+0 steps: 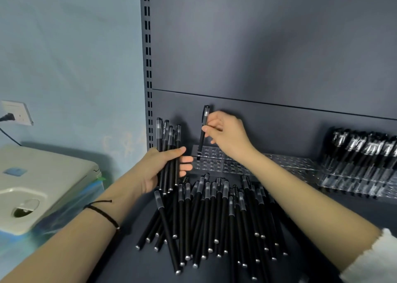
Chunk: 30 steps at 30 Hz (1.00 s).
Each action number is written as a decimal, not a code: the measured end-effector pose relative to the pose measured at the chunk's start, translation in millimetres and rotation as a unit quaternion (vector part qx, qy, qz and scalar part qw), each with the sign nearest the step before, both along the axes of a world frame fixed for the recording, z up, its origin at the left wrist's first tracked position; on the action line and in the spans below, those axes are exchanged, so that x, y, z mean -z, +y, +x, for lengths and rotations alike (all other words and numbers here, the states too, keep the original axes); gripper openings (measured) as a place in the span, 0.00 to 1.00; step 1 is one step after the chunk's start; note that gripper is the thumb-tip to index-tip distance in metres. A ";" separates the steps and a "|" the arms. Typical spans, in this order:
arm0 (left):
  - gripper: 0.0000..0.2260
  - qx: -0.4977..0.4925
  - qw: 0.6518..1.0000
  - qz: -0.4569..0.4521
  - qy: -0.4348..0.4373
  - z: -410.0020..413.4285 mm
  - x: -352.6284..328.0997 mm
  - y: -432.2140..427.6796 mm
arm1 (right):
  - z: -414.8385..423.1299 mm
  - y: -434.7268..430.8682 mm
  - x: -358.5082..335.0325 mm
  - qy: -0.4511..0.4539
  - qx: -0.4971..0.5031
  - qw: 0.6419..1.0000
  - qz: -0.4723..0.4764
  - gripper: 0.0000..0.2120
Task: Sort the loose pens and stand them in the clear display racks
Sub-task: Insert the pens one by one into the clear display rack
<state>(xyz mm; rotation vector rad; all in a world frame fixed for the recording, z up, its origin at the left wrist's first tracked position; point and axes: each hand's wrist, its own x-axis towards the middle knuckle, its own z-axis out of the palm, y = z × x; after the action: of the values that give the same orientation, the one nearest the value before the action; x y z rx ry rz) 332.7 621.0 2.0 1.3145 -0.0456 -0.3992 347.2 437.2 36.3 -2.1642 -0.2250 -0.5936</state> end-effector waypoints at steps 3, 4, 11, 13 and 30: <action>0.10 -0.018 1.000 -0.017 0.011 2.3 2.2 1.2 | 0.0 2.0 1.9 0.003 0.008 1.000 0.002 0.09; 0.10 -0.024 0.999 -0.022 0.013 3.0 2.7 1.0 | -0.1 2.6 1.9 0.006 0.007 1.000 0.000 0.09; 0.11 -0.038 0.999 -0.031 -0.005 2.5 1.9 0.5 | 0.2 1.5 6.5 0.052 0.008 0.998 -0.046 0.10; 0.09 -0.020 0.999 -0.038 -0.031 0.0 0.0 -0.8 | -3.2 2.3 1.9 0.034 0.028 0.998 -0.033 0.13; 0.11 -0.012 0.988 -0.123 -0.094 -14.4 -3.7 -15.4 | -24.3 0.2 -42.6 0.014 -0.043 0.951 0.307 0.01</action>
<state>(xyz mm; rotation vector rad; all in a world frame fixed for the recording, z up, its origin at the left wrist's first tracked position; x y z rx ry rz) 318.3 605.5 5.7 1.1035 -0.2303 -0.2401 322.9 437.4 78.9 -1.5499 -0.0984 -0.4991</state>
